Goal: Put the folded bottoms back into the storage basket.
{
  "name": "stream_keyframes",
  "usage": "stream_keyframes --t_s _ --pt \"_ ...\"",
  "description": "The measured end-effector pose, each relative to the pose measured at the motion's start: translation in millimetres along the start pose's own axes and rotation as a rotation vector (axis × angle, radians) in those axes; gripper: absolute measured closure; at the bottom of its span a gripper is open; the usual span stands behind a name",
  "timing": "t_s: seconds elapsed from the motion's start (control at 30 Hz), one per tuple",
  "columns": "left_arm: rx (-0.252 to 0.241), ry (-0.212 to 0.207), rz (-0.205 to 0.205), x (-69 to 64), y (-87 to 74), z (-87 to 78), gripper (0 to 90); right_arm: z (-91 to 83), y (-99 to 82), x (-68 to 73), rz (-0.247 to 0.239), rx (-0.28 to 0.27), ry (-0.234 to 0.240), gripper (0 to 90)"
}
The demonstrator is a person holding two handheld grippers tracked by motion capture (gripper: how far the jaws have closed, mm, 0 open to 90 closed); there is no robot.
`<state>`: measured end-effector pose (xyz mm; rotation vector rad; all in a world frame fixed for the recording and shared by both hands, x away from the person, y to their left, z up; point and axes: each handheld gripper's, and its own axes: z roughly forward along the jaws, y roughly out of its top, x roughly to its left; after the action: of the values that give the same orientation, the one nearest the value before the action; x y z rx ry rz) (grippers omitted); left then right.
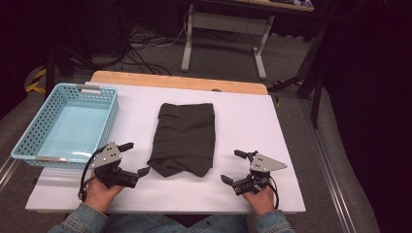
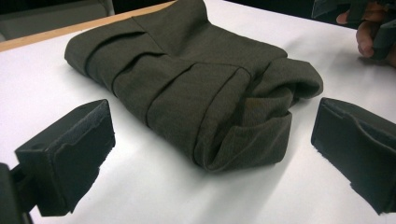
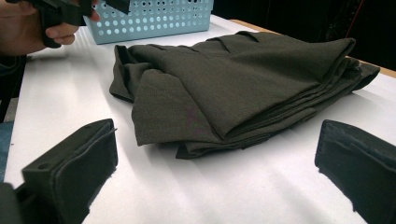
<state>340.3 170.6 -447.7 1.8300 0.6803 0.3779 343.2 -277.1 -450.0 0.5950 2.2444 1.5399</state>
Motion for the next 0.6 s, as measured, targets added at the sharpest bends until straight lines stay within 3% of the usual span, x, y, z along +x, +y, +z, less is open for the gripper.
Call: stream_keyframes --t_s 0.1,0.23,0.43,0.6 --pt "0.002 0.008 0.017 -0.2 3.0 -0.5 0.6 0.2 0.1 0.0 0.000 0.001 0.000 0.0" --pt "0.031 0.016 0.002 2.3 10.5 -0.3 0.7 1.0 0.3 0.9 0.000 0.001 0.007 0.0" --pt "0.038 0.016 -0.029 9.5 19.9 0.9 0.9 1.6 0.6 1.4 -0.002 0.008 0.008 0.0" --pt "0.051 -0.010 -0.017 11.8 29.2 9.0 0.0 2.0 0.6 1.3 0.000 0.010 0.009 0.0"
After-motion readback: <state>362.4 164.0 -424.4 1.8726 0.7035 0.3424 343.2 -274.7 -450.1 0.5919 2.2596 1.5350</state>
